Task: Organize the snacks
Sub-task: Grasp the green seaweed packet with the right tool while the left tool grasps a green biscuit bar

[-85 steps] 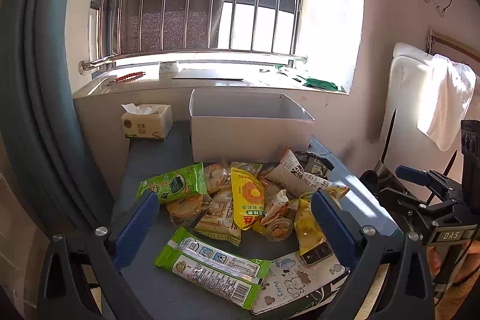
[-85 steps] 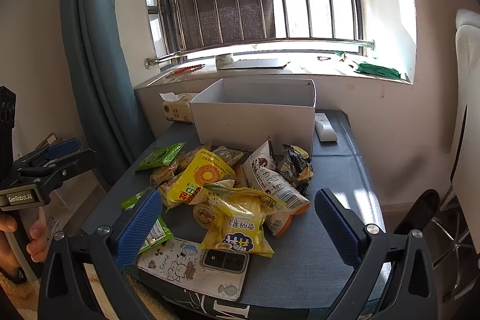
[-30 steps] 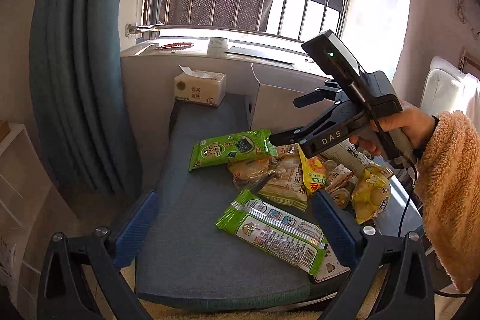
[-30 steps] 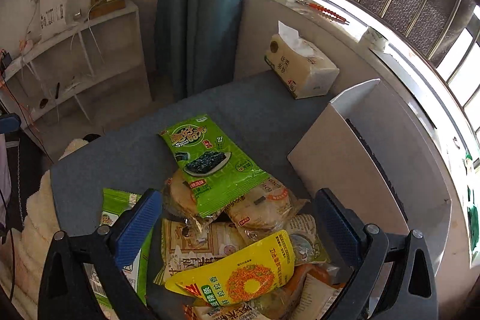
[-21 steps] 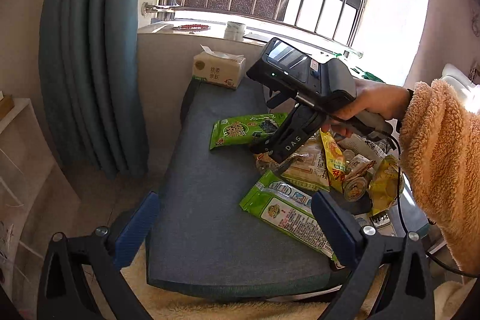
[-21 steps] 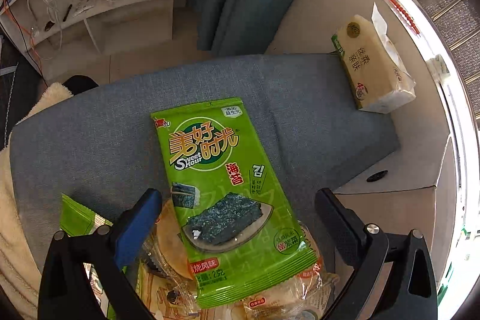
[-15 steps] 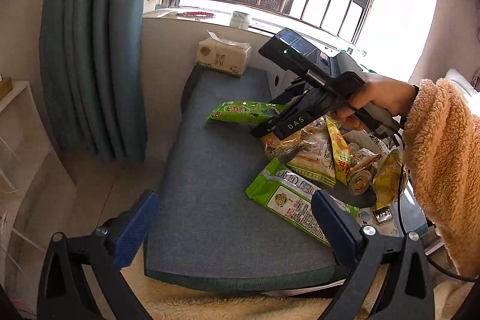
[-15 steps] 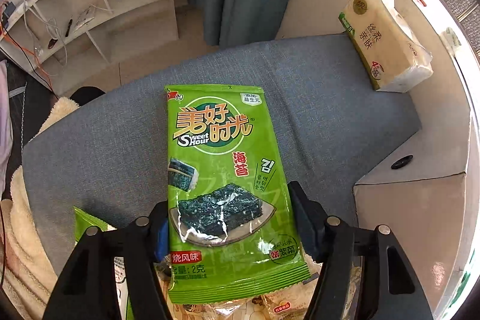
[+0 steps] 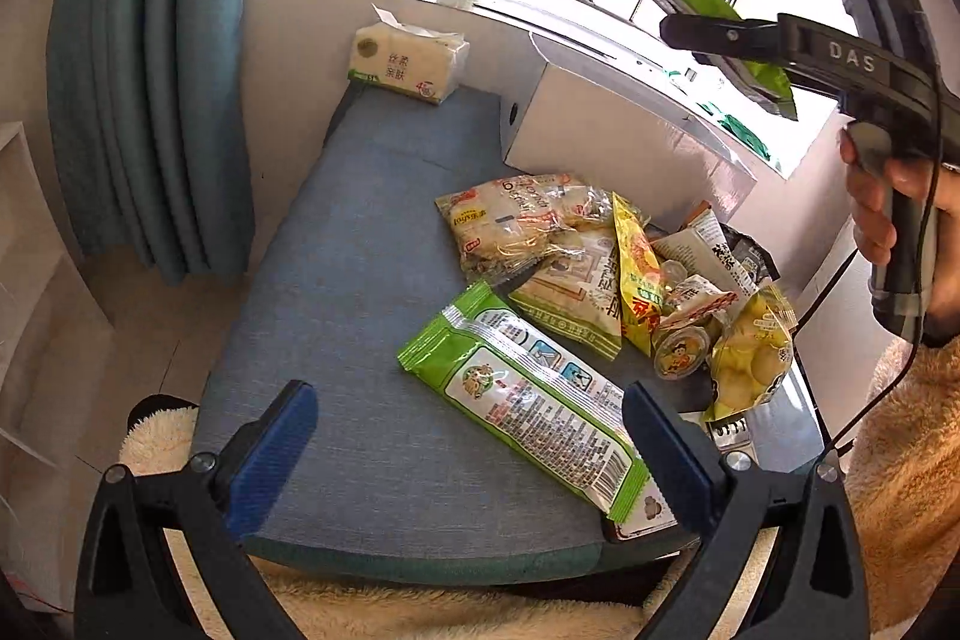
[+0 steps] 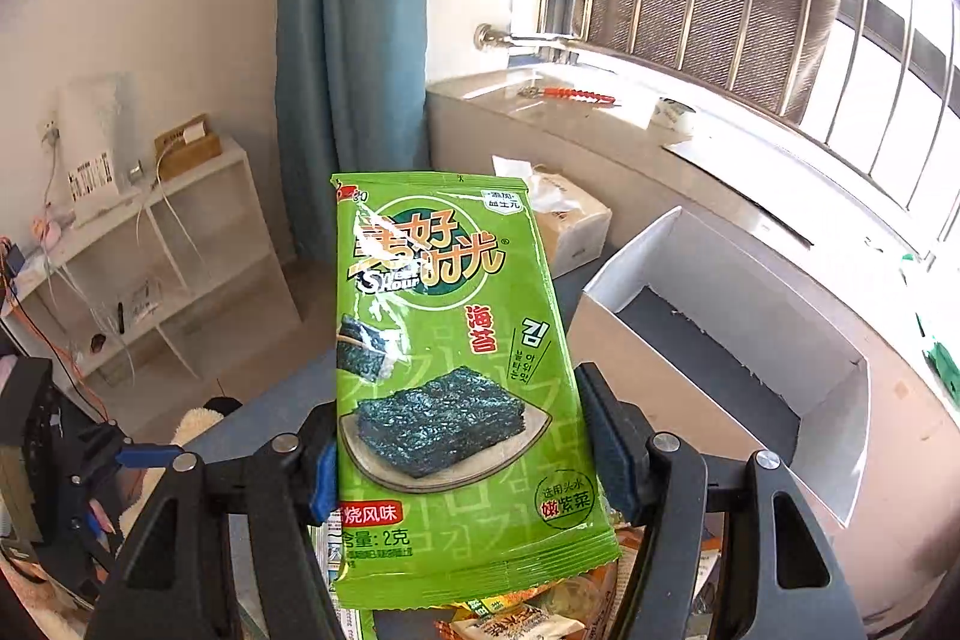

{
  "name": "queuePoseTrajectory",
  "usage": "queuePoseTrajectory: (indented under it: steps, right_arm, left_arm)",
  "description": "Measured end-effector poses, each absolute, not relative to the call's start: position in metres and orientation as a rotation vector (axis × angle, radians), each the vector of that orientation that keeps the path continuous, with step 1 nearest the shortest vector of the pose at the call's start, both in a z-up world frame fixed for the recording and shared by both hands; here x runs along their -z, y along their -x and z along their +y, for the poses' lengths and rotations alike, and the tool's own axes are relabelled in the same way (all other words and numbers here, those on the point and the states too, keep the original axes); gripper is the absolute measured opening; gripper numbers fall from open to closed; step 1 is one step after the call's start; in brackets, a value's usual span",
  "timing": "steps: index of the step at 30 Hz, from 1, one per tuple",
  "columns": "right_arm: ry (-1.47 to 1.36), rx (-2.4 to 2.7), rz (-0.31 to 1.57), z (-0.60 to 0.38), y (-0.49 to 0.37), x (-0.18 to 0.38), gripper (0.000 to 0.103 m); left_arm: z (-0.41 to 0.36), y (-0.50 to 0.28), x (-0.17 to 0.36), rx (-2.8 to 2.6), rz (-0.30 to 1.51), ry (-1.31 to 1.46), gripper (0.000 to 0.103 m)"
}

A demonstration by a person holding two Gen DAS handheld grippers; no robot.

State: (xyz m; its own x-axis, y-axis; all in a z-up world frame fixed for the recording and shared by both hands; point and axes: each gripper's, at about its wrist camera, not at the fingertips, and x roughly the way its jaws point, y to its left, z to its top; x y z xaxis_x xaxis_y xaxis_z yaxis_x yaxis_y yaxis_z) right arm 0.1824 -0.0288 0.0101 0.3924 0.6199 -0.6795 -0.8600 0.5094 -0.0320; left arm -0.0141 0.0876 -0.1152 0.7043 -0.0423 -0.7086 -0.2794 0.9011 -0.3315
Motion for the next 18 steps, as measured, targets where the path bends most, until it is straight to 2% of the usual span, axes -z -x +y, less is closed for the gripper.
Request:
queuePoseTrajectory:
  steps: [6, 11, 18]
  right_arm:
    - [0.217, -0.774, 0.557, -0.124, -0.165, -0.024, 0.07]
    - [0.026, -0.65, 0.61, -0.195, -0.159, -0.005, 0.07]
    - [-0.102, -0.576, 0.657, -0.247, -0.16, 0.019, 0.07]
  left_arm:
    - [0.054, -0.027, 0.132, -0.243, 0.902, 0.442, 0.103]
    - [0.037, -0.06, 0.15, -0.423, 1.006, 0.431, 0.103]
    - [0.015, -0.089, 0.162, -0.599, 1.042, 0.301, 0.103]
